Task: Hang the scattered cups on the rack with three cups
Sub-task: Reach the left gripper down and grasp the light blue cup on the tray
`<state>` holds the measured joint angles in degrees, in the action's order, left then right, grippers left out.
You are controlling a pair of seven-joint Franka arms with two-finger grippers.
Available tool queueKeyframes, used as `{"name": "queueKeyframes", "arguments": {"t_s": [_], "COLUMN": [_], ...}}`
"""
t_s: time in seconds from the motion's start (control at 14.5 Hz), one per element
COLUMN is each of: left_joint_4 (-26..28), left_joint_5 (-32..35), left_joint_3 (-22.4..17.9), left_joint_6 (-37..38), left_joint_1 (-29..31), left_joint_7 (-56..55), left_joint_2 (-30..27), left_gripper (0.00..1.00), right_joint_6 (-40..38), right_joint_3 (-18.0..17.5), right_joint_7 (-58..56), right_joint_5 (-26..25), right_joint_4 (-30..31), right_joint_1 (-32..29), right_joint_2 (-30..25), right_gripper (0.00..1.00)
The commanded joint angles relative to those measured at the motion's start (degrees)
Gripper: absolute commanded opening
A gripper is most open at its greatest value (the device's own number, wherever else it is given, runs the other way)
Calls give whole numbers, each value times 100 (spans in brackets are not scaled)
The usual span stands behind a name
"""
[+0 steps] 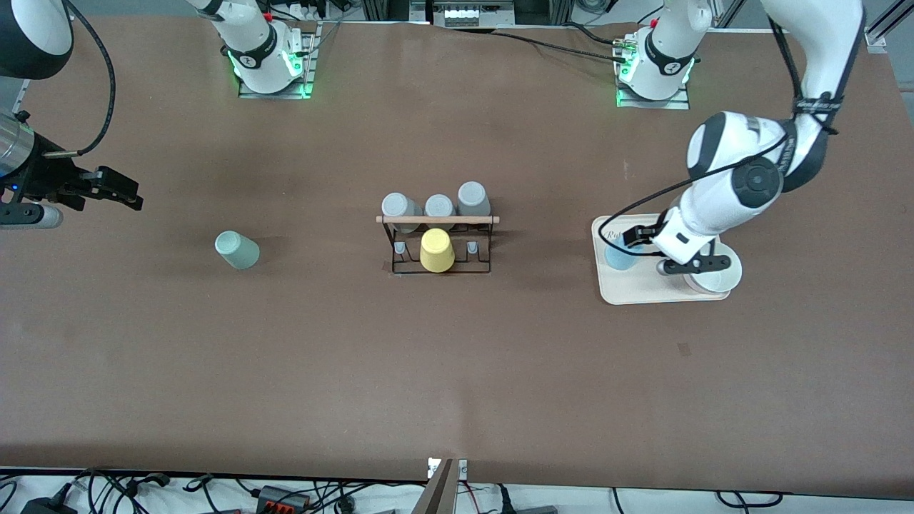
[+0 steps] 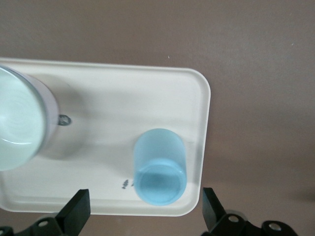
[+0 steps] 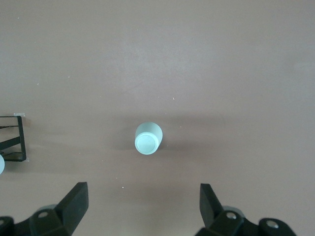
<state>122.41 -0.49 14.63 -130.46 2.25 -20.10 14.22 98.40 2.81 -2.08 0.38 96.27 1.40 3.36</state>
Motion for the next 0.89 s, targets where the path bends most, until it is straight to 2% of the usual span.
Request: {"name": "queueKeyframes", "arguments": {"t_s": [0.0, 0.28, 0.48, 0.62, 0.83], "left_joint_4": [116, 441, 477, 530, 530], "left_joint_5": [-83, -74, -74, -30, -30], "left_joint_3": [75, 101, 101, 101, 101], "left_joint_6": [-312, -936, -964, -964, -929], "left_joint_1": [30, 12, -5, -5, -5], "left_joint_7": [-152, -160, -135, -90, -90], "left_joint_2": [168, 291, 327, 353, 344], "left_gripper": [100, 100, 98, 92, 71], "right_joint_6": [47, 197, 197, 284, 355], "right_joint_3": [-9, -9, -9, 0, 0], "right_joint_7": [-12, -21, -21, -21, -21], "right_joint_5": [-82, -82, -82, -82, -82], "right_joint_4": [-20, -20, -20, -12, -20], "right_joint_1": [-9, 0, -17, -35, -18], "right_joint_2": [16, 25, 25, 42, 60], "right_gripper": [100, 100, 100, 100, 100]}}
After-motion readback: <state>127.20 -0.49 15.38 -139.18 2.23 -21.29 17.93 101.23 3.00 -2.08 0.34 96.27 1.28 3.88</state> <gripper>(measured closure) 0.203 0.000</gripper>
